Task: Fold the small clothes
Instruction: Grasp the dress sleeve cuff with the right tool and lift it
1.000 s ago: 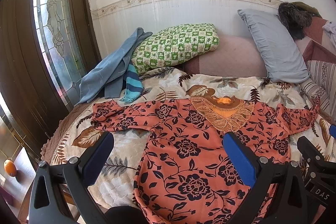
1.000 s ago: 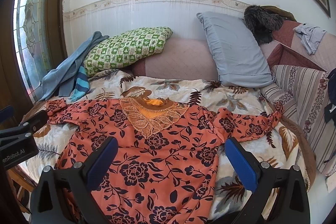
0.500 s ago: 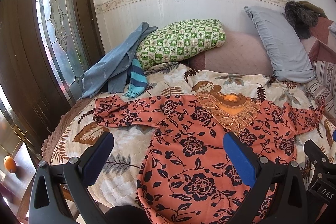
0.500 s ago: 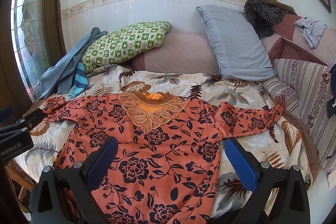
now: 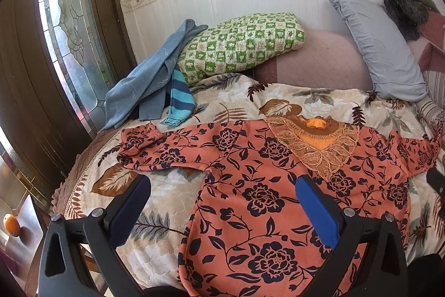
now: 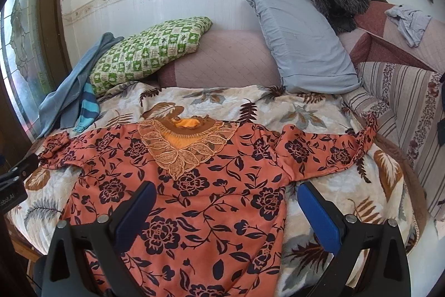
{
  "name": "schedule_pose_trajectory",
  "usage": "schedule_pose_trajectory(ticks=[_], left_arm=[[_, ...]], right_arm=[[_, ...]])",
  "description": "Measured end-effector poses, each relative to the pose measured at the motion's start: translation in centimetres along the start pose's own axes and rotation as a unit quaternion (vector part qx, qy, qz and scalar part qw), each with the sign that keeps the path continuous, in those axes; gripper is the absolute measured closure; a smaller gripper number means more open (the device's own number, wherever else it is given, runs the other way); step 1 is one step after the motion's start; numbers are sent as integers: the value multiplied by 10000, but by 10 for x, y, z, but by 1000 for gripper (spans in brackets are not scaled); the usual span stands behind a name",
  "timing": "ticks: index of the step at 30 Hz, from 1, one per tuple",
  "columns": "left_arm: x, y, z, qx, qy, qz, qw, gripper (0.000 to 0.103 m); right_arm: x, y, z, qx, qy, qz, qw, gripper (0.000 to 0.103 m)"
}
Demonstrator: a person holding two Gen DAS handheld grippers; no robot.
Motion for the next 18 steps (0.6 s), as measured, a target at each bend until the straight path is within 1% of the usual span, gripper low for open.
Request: schedule_pose_trajectory(ticks=[2, 4, 6, 7, 8, 9, 10, 11, 12, 13, 14, 15, 16, 18], left_arm=[[25, 9, 6, 41, -330, 188, 9993, 0], [51, 18, 15, -6, -713, 405, 9966, 0], [83, 30, 25, -117, -1177, 672, 9907, 0], [103, 36, 31, -215, -1487, 815, 9853, 0], [119, 42, 35, -315, -1738, 912, 9800, 0], [138, 49, 39, -444, -2040, 974, 9731, 0], [153, 54, 42, -554, -2248, 997, 9677, 0], [169, 61, 43, -691, -2401, 1035, 9627, 0], [179, 65, 42, -812, -2438, 1082, 9604, 0], [187, 70, 39, -940, -2369, 1136, 9603, 0], [193, 74, 36, -1032, -2186, 1174, 9632, 0], [195, 77, 33, -1060, -2008, 1199, 9665, 0], [198, 80, 32, -1047, -1867, 1227, 9691, 0], [200, 84, 35, -1056, -1784, 1368, 9687, 0]], right_arm=[[15, 24, -6, 212, -52, -48, 9997, 1], [31, 58, -11, 545, -69, -72, 9985, 1], [52, 102, -12, 1039, -220, -89, 9943, 1], [63, 128, -12, 1385, -307, -181, 9897, 1], [75, 155, -10, 1797, -384, -292, 9825, 1], [86, 184, -6, 2259, -457, -340, 9725, 2], [96, 212, -1, 2727, -514, -328, 9602, 3], [105, 238, 5, 3164, -540, -345, 9464, 9], [114, 262, 10, 3551, -545, -409, 9323, 14], [122, 284, 15, 3888, -508, -465, 9187, 16], [128, 303, 18, 4163, -435, -458, 9070, 18], [134, 319, 19, 4338, -347, -376, 8996, 20], [140, 334, 18, 4420, -291, -235, 8962, 22], [154, 359, 11, 4460, -242, 87, 8947, 23]])
Point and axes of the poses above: each gripper's, at about its wrist camera, not at the fingertips, and x roughly the way its jaws point, y to its right, z to its underside, the point moved 4 cm from there along x, roughly the way its jaws point
